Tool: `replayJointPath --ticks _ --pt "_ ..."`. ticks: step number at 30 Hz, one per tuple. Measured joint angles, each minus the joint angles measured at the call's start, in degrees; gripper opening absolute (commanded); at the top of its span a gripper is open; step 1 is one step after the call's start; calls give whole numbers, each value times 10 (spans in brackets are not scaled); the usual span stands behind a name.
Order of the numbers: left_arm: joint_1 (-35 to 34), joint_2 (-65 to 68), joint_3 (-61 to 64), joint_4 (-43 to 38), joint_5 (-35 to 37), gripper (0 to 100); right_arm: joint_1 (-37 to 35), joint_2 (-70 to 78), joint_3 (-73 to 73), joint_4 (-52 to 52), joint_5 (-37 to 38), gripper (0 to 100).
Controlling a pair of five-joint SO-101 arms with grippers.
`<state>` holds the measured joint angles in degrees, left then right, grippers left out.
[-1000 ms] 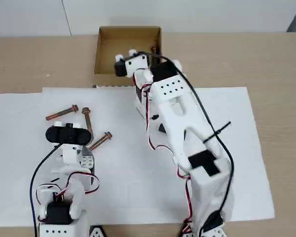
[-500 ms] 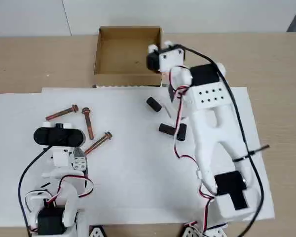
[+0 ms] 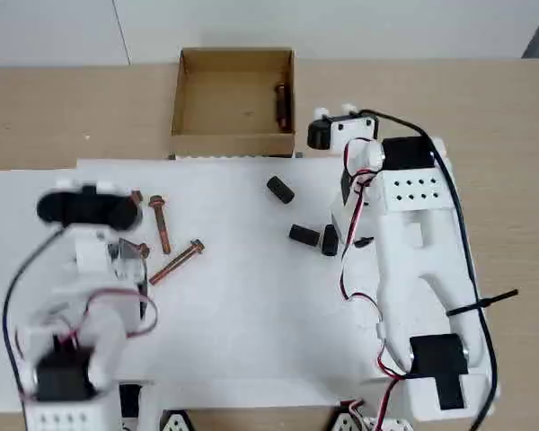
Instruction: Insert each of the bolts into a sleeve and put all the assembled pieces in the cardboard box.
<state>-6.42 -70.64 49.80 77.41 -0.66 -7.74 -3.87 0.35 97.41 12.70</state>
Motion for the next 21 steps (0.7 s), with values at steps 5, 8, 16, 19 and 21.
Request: replayJointPath --ticks 5,8,16,19,21 --pt "0 199 -135 50 -33 5 -1 -18 35 -1 0 7" --pt "0 317 -180 92 -62 5 2 -30 61 -3 0 7" --pt "0 533 -259 130 -171 5 1 -77 136 -33 0 7" --pt "18 559 -276 130 -201 6 1 -99 166 -38 0 8" --pt "40 570 -278 130 -214 6 1 -113 183 -39 0 8"
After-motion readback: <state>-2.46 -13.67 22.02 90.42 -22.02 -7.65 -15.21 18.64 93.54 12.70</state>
